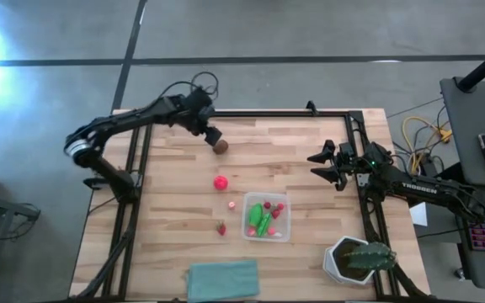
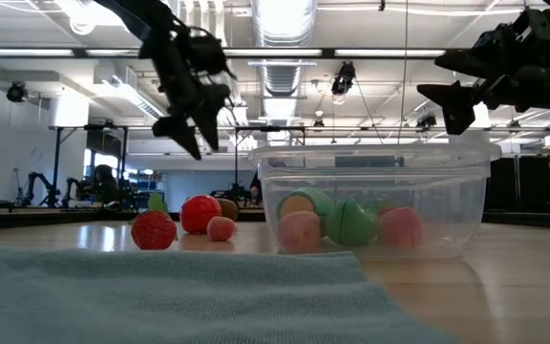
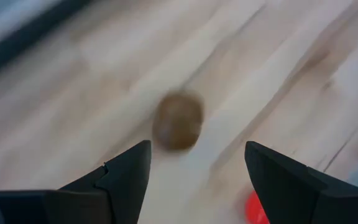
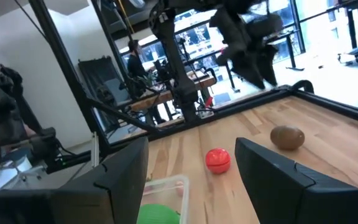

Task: Pick and placing Produce into tupperware
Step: Put the kiwi into the transparent container

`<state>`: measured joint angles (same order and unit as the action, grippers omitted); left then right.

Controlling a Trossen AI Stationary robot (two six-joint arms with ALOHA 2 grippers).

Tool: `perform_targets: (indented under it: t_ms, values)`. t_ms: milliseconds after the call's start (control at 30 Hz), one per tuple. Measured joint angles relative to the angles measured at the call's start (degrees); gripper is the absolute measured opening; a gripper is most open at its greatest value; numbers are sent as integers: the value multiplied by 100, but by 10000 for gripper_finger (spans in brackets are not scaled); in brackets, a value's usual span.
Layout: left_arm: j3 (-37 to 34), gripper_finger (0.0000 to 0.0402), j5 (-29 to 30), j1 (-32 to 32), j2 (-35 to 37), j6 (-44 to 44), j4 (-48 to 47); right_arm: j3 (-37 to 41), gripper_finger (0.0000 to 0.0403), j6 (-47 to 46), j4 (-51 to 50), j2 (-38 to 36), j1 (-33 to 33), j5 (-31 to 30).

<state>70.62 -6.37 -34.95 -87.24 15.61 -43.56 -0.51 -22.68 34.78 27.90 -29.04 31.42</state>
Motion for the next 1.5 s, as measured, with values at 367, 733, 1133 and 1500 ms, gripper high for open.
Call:
perform_targets:
  t_ms: [367,733,1133,1500]
  values:
    - [799,246,632,178,-1218,-1131,-754,0,233,16,-2,0,1,0]
    - [790,280,690,372,-1499,-1750,-565,-2,233,16,-4,0,2,0]
    - [805,289,522,384,-2040,-1455,-547,-3,233,16,-3,0,1,0]
    - [1051,287,670,384,-2419,-1451,-413,-4,233,16,-4,0,2,0]
